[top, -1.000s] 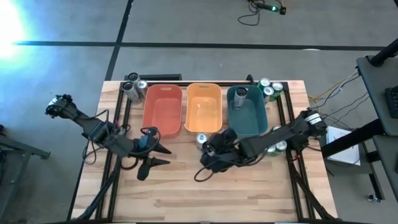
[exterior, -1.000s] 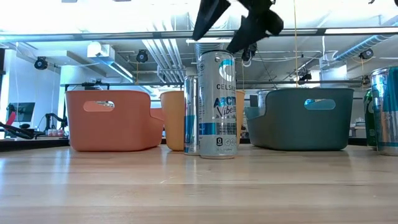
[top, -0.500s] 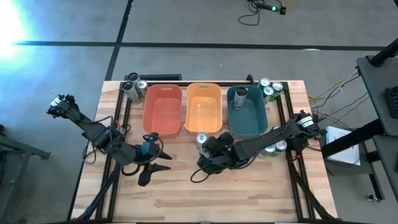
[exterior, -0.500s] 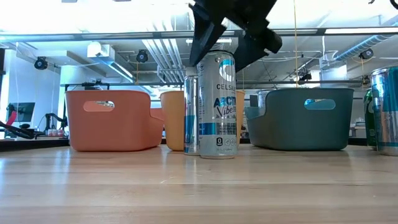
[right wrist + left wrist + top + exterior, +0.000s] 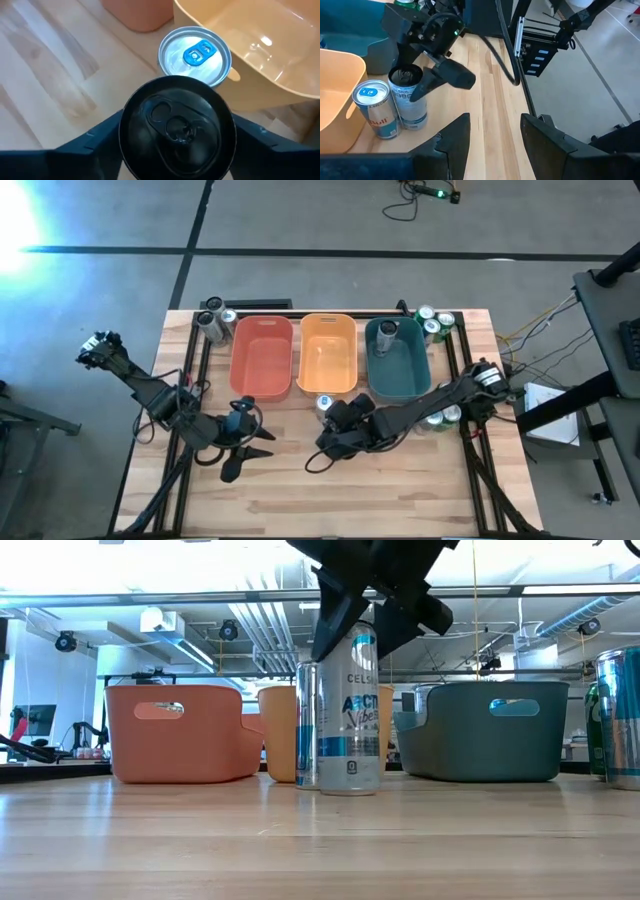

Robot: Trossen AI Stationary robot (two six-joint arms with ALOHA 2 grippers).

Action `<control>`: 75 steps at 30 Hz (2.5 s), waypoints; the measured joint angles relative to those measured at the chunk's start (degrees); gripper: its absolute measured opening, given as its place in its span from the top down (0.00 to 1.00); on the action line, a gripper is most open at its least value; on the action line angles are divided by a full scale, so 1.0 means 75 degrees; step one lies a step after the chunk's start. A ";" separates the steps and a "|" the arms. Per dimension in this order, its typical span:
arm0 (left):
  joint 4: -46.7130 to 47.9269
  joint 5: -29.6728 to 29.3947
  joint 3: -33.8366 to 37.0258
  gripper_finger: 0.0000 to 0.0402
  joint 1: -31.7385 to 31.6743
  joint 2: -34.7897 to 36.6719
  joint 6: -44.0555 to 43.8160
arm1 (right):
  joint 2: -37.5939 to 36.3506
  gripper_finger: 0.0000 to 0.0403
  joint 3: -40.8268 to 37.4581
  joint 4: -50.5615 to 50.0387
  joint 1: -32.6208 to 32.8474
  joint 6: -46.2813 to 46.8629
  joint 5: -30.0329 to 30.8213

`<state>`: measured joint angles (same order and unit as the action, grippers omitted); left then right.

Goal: Sort soda cans
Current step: Put the white/blue soda can into the blue bin

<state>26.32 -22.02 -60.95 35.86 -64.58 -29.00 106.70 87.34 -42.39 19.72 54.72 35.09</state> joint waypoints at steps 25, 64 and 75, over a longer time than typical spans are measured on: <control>-0.0107 -0.0231 0.0000 0.60 0.0020 0.0067 -0.0229 | -0.3922 0.38 0.0946 -0.6251 -0.0725 0.2499 0.1900; 0.0450 -0.1774 -0.1926 0.60 -0.1705 0.1046 0.0978 | -0.5718 0.38 -0.4612 -0.0946 -0.3539 -0.2298 0.0172; 0.0130 0.0048 -0.0981 0.50 -0.4335 0.1069 0.0857 | -0.5942 0.38 -0.5101 0.0201 -0.4111 -0.3278 -0.0700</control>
<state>27.30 -21.66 -68.31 3.34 -56.56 -22.57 62.14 49.08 -40.88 -11.11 30.13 29.85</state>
